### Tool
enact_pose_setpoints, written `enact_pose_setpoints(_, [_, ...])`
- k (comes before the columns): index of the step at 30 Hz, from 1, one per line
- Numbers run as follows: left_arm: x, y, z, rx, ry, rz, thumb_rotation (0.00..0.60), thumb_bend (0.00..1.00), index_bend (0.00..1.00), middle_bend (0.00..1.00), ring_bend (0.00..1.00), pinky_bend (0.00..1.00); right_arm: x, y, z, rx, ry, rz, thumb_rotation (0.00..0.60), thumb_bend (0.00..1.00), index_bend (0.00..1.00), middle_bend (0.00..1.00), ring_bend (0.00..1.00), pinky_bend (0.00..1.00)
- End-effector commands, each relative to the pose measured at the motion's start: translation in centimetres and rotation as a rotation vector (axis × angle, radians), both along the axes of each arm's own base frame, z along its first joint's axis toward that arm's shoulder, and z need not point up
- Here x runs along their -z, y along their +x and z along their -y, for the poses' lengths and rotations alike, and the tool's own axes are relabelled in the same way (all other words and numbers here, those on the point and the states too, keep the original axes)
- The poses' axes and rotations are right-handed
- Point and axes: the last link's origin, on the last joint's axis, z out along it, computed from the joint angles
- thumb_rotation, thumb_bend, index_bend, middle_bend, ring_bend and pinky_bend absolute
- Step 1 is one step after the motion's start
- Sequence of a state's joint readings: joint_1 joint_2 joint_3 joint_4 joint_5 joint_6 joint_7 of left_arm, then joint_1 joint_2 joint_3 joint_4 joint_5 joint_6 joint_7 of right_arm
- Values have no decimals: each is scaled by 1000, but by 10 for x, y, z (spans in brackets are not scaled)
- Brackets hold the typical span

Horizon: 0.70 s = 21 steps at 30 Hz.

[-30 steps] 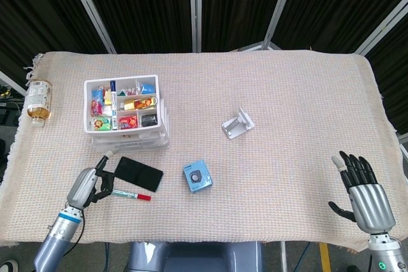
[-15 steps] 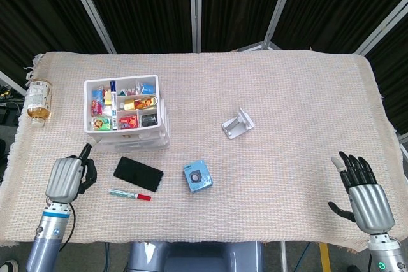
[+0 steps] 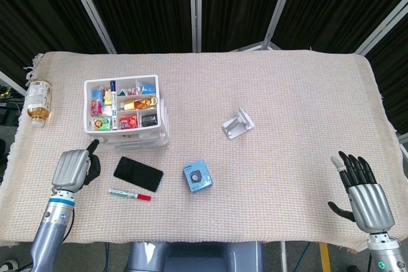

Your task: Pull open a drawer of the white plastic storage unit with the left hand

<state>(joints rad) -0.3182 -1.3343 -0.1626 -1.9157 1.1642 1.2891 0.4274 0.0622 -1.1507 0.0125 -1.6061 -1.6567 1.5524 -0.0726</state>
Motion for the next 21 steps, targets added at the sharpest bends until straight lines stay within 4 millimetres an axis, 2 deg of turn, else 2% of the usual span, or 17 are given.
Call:
enact_pose_setpoints(1, [1, 0, -1, -3, -4, -2, 600, 844, 239, 839, 803, 633, 0, 0, 0, 1, 2, 0, 600, 13, 0, 0, 0, 0])
enact_pose_setpoints(6, [1, 1, 1, 3, -12, 11, 600, 846, 322, 840, 804, 633, 1, 0, 0, 1, 3, -3, 600, 14, 0, 0, 0, 0])
enact_pose_setpoints(11, [-1, 3, 12, 17, -36, 46, 600, 845, 388, 843, 806, 635, 2, 0, -1, 1, 6, -7, 600, 13, 0, 0, 0, 0])
enact_pose_setpoints(21, [-2, 1, 38, 67, -53, 52, 600, 846, 402, 845, 807, 637, 3, 0, -1, 3, 10, -13, 600, 14, 0, 0, 0, 0])
